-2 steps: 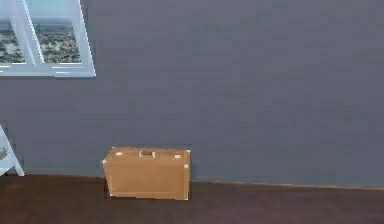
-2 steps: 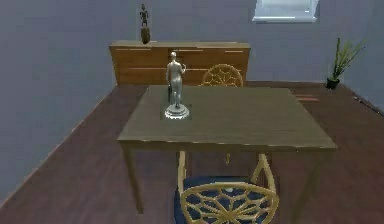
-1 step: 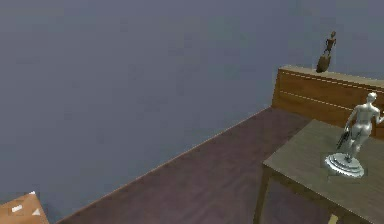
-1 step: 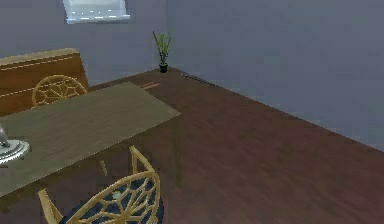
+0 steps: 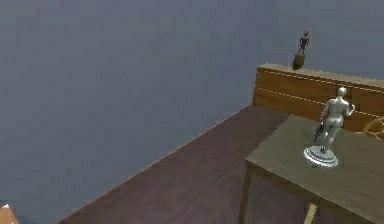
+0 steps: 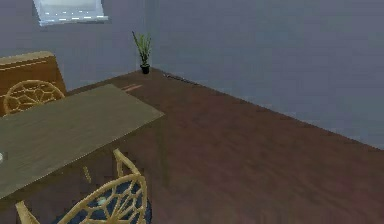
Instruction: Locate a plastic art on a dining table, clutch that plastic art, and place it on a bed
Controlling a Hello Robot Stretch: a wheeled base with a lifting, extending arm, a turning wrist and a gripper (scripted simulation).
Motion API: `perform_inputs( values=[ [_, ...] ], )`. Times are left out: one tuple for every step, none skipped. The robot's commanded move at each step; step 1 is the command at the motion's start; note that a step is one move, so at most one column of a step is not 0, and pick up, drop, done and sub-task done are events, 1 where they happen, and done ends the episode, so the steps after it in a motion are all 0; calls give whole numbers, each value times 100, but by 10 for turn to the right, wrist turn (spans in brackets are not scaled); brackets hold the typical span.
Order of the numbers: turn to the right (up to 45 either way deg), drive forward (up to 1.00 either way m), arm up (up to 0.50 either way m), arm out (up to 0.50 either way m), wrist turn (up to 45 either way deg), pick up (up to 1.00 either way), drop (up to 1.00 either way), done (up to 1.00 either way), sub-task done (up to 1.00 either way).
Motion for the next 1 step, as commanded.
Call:
perform_inputs(
  values=[
    [0,95,0,0,0,0,0,0,0]
  ],
)
